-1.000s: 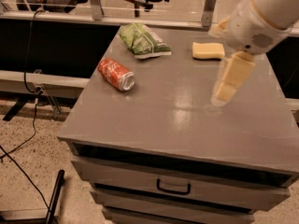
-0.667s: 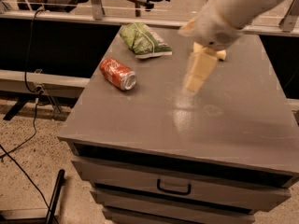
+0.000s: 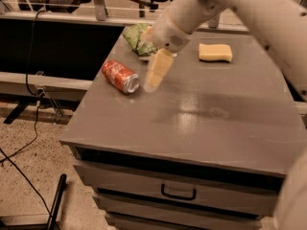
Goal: Place coke can upright
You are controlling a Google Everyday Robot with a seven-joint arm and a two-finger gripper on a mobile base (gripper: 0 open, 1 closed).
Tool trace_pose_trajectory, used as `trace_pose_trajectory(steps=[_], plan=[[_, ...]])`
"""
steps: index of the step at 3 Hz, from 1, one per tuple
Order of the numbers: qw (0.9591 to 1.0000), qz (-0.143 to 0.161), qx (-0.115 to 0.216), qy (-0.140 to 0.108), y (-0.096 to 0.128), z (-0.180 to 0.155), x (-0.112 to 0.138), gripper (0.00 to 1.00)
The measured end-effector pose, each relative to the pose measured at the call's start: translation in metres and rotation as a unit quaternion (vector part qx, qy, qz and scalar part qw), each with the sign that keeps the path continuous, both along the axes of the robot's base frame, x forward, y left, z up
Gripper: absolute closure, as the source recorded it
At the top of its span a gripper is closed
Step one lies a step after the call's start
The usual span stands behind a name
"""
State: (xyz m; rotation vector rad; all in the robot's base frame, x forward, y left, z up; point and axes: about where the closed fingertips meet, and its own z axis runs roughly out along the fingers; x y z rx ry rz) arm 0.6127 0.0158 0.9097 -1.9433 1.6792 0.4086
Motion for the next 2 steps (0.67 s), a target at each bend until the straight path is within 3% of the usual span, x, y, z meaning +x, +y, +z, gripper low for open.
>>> trace_pose_trajectory(steps=[1, 2], plan=[[0.9996, 0.006, 0.01, 0.024, 0.038, -0.008, 0.01, 0.0], [0.9983, -0.033, -0.023, 0.042, 0.071, -0.011, 0.012, 0.0]])
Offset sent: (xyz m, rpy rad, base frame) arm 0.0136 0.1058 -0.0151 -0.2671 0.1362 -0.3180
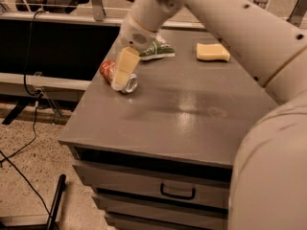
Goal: Place coke can upright
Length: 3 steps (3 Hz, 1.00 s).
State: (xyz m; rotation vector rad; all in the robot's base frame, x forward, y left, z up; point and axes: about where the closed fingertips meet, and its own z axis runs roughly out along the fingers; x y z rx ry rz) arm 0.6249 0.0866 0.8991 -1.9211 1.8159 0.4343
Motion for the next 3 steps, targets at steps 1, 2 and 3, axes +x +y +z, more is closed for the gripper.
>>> trace_pose_trajectory(steps=[1, 2, 3], plan=[[0.996, -0.054, -0.071, -0.004, 0.022, -0.011, 0.005, 0.0], [0.985, -0.114, -0.129, -0.015, 0.039, -0.023, 0.011, 0.0], [0.9708, -0.173, -0.166, -0.01, 0.049, -0.036, 0.017, 0.0]])
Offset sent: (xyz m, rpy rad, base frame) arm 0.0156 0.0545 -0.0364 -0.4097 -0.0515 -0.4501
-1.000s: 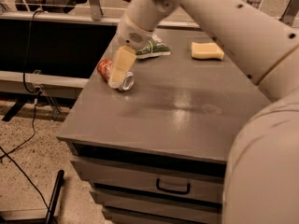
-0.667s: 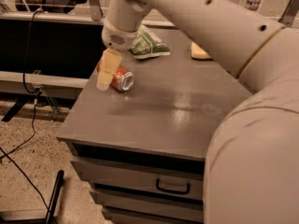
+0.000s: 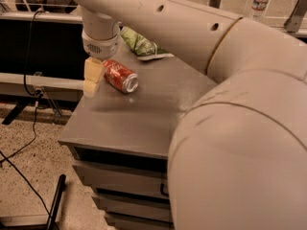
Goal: Place coke can upright
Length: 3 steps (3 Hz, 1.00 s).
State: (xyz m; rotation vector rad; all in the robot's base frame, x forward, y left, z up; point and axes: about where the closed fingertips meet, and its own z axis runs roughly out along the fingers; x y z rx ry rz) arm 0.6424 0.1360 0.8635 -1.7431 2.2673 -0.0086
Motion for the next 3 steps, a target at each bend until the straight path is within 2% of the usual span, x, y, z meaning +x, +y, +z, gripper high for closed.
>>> trace_pose_trajectory(steps=[1, 2, 3], plan=[[0.9984, -0.046, -0.031, 0.005, 0.009, -0.01, 0.006, 0.0], [0.9934, -0.096, -0.061, 0.014, 0.011, -0.016, 0.011, 0.0], [0.9894, -0.126, -0.068, 0.023, 0.009, -0.02, 0.014, 0.17]])
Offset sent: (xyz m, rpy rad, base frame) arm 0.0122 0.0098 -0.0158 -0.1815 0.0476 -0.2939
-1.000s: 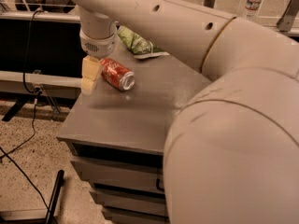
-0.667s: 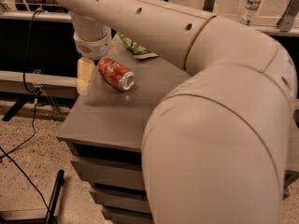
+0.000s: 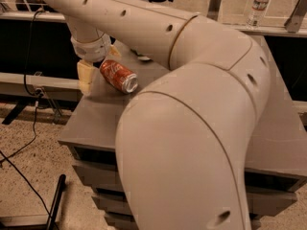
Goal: Place coke can upright
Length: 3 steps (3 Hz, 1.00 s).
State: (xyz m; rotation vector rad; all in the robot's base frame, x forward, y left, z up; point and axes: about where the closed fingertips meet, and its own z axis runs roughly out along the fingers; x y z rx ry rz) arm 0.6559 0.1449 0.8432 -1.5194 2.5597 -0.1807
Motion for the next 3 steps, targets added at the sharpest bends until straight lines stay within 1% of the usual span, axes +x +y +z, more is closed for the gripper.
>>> trace_pose_trajectory(steps=[1, 2, 3], plan=[[0.9999, -0.012, -0.006, 0.007, -0.0057, -0.0021, 0.0039, 0.4], [0.9998, 0.007, -0.005, 0.02, -0.0084, 0.0005, 0.0037, 0.64], [0.9973, 0.062, 0.023, 0.032, -0.0066, 0.0075, -0.0002, 0.87]])
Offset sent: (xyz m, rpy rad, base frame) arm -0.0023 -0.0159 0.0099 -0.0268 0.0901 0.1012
